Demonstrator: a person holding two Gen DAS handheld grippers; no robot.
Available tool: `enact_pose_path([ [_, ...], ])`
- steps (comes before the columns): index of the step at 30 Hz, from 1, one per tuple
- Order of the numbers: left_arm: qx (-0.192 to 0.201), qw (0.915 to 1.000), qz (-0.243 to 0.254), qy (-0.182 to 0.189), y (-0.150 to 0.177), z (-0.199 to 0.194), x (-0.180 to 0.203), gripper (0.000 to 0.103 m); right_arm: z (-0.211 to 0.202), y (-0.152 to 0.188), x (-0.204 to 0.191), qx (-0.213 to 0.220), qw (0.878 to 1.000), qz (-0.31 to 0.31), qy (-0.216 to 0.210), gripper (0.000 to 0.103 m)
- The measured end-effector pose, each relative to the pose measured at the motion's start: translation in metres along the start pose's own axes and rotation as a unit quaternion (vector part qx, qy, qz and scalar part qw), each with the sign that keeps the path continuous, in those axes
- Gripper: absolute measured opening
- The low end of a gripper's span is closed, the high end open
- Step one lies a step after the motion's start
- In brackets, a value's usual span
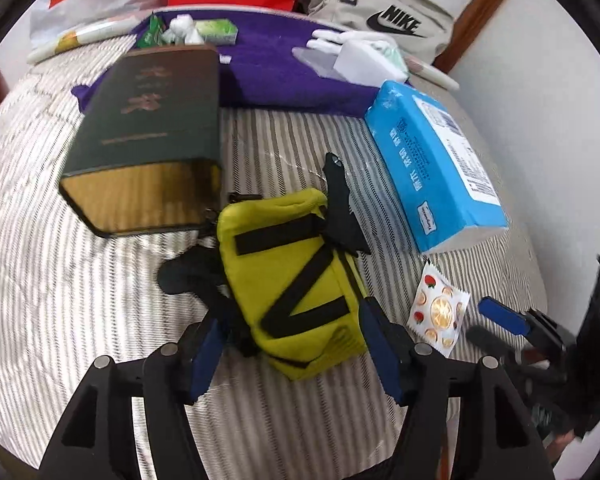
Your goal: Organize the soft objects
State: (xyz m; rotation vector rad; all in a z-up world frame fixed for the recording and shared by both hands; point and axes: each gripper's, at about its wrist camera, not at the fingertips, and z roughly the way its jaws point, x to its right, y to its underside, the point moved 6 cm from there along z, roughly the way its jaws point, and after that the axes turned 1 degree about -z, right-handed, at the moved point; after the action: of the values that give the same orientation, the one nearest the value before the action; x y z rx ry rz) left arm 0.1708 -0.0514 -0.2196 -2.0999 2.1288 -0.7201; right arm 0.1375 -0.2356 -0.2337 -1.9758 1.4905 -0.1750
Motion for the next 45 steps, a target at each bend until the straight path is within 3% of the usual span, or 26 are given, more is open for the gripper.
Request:
enact_pose_path([
  [5, 0.001, 0.9988, 0.009, -0.048, -0.004, 0.015, 0.015, 0.077, 0.000, -0.002, -0.006, 0.014, 1.000, -0.017, -0.011, 0.063],
  [12, 0.002, 0.9957, 0.013, -0.092, -0.009, 0.023, 0.022, 0.084, 0.015, -0.001, -0.012, -0.002, 0.999, -0.049, -0.011, 0.063],
  [13, 0.006, 0.9945, 0.019, -0.103, -0.009, 0.022, 0.022, 0.075, 0.016, -0.002, -0.013, -0.003, 0.999, -0.052, -0.013, 0.063],
  [14, 0.007, 0.9942, 0.024, -0.105, -0.008, 0.021, 0.021, 0.072, 0.018, -0.002, -0.015, -0.002, 0.998, -0.060, -0.014, 0.063],
  [17, 0.000, 0.9967, 0.022, -0.079, -0.005, 0.010, 0.014, 0.062, 0.021, -0.002, -0.021, -0.002, 0.997, -0.082, -0.010, 0.067],
  [23, -0.003, 0.9970, 0.024, -0.073, 0.010, -0.009, -0.005, 0.058, 0.029, -0.003, -0.033, -0.003, 0.993, -0.114, 0.011, 0.078],
  [29, 0.007, 0.9970, 0.007, -0.077, 0.019, -0.024, -0.030, 0.058, 0.037, -0.006, -0.042, 0.008, 0.991, -0.124, 0.048, 0.079],
  [35, 0.028, 0.9921, -0.001, -0.123, 0.021, -0.038, -0.064, 0.059, 0.033, -0.008, -0.037, 0.018, 0.993, -0.098, 0.065, 0.059],
  [37, 0.031, 0.9926, -0.013, -0.117, 0.022, -0.041, -0.074, 0.059, 0.031, -0.007, -0.036, 0.021, 0.993, -0.094, 0.067, 0.051],
  [42, 0.035, 0.9941, -0.019, -0.101, 0.025, -0.037, -0.084, 0.062, 0.032, -0.005, -0.041, 0.024, 0.992, -0.104, 0.073, 0.044],
  [44, 0.037, 0.9943, -0.016, -0.099, 0.025, -0.036, -0.084, 0.063, 0.032, -0.005, -0.045, 0.021, 0.992, -0.103, 0.067, 0.027],
  [45, 0.038, 0.9944, -0.016, -0.097, 0.025, -0.035, -0.084, 0.063, 0.032, -0.005, -0.046, 0.018, 0.992, -0.104, 0.065, 0.024],
])
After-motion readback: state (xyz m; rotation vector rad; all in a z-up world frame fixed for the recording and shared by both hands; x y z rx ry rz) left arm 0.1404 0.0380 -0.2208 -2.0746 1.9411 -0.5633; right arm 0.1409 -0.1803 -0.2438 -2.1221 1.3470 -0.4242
